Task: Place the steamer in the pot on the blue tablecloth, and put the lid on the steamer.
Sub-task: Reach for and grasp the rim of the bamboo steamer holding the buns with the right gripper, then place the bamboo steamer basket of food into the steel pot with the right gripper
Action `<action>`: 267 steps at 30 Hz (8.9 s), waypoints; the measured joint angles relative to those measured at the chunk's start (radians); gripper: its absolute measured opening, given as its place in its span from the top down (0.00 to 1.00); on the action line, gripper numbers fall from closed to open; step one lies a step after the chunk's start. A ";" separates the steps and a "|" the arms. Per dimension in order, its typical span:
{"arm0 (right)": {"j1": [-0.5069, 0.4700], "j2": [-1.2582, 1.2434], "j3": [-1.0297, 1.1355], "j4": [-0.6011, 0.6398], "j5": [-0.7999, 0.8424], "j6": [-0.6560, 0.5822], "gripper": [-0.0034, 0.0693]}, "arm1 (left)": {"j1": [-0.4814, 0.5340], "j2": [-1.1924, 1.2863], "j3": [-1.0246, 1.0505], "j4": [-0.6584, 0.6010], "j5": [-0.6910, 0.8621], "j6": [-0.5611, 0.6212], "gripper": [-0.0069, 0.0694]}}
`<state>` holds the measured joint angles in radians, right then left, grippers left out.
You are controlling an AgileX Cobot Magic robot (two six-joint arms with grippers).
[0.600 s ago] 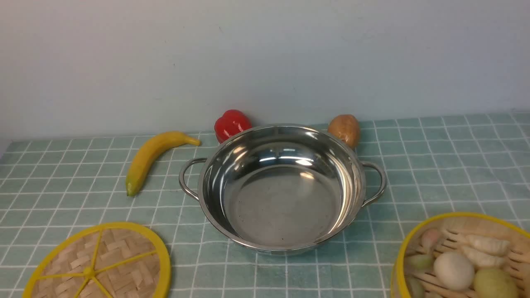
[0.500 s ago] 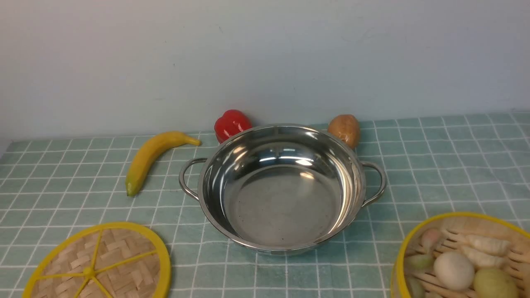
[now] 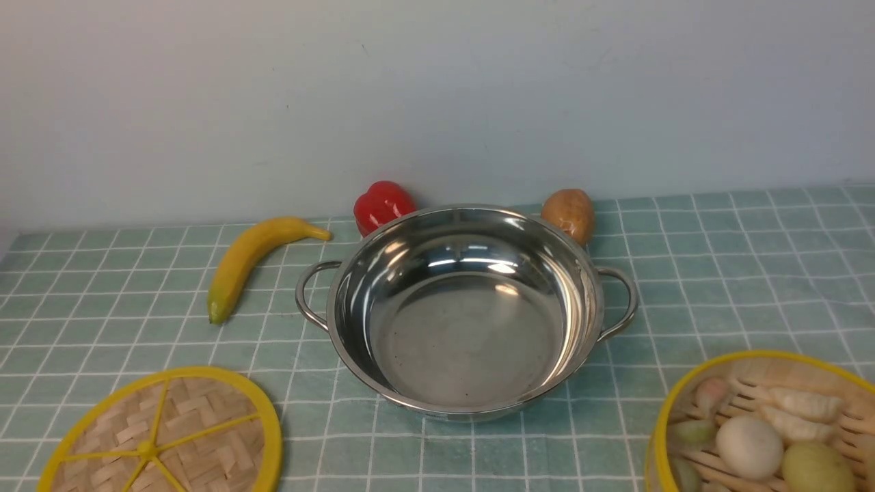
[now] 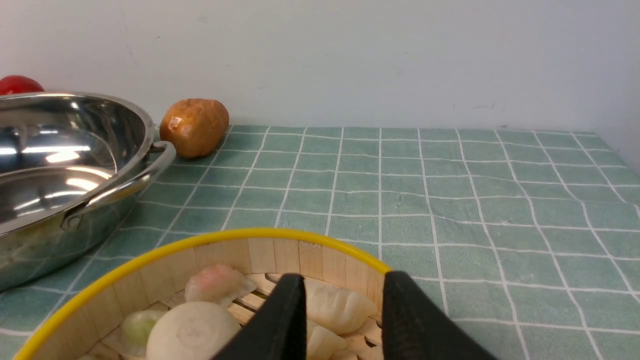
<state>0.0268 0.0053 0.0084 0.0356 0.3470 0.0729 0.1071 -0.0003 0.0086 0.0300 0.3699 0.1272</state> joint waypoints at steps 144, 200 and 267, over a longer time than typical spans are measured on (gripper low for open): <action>0.550 1.558 -0.761 0.041 0.733 -0.300 0.59 | 0.000 0.000 0.000 0.000 0.000 0.000 0.59; 0.819 1.911 -1.751 -0.249 0.909 -0.487 0.87 | 0.000 0.000 0.000 0.000 0.000 0.000 0.59; 0.821 2.146 -1.797 -0.223 0.894 -0.542 0.58 | 0.000 0.000 0.000 0.000 0.000 0.000 0.59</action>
<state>0.8481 2.1515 -1.7881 -0.1879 1.2410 -0.4695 0.1071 -0.0003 0.0086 0.0300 0.3699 0.1272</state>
